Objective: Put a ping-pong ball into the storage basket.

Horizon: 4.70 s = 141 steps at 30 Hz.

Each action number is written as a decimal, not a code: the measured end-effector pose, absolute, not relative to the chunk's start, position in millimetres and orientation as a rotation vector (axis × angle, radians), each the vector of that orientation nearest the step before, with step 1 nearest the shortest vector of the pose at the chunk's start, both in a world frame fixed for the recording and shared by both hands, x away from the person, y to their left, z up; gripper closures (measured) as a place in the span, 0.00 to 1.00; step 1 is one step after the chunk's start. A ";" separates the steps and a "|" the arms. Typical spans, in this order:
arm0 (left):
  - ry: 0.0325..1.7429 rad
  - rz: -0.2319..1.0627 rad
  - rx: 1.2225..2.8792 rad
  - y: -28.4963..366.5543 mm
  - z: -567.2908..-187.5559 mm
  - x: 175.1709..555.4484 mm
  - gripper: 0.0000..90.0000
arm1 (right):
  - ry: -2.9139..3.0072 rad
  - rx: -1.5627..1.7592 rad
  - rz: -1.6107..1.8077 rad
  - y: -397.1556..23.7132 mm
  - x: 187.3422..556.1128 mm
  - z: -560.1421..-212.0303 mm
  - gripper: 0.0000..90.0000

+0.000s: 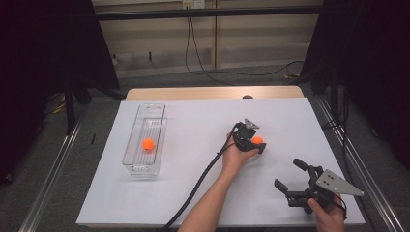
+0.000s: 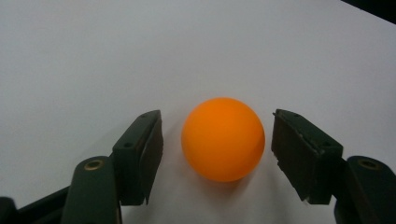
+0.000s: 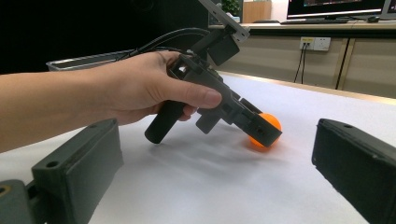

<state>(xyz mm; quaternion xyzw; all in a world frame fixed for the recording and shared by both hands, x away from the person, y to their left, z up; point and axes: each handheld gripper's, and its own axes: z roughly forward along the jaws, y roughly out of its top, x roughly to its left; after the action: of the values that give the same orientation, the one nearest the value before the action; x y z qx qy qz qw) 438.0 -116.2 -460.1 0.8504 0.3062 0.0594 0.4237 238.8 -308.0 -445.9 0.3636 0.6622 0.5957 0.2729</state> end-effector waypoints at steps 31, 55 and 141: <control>0.783 0.129 2.146 -114.8 -458.9 439.4 0.57 | 1.783 0.984 1.601 -309.1 238.6 -446.2 0.01; 0.762 0.114 2.149 -88.0 -439.6 434.8 0.57 | 1.786 0.976 1.591 -307.6 239.5 -446.5 0.01; 0.773 0.103 2.182 -6.1 -415.4 417.6 0.57 | 1.750 1.004 1.577 -311.8 236.0 -445.2 0.01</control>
<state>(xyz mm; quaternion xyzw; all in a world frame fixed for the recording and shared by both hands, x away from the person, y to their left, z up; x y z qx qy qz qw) 417.6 -6.1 -415.4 0.8628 0.3056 0.0408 0.4006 236.0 -311.8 -445.2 0.3756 0.6546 0.5902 0.2864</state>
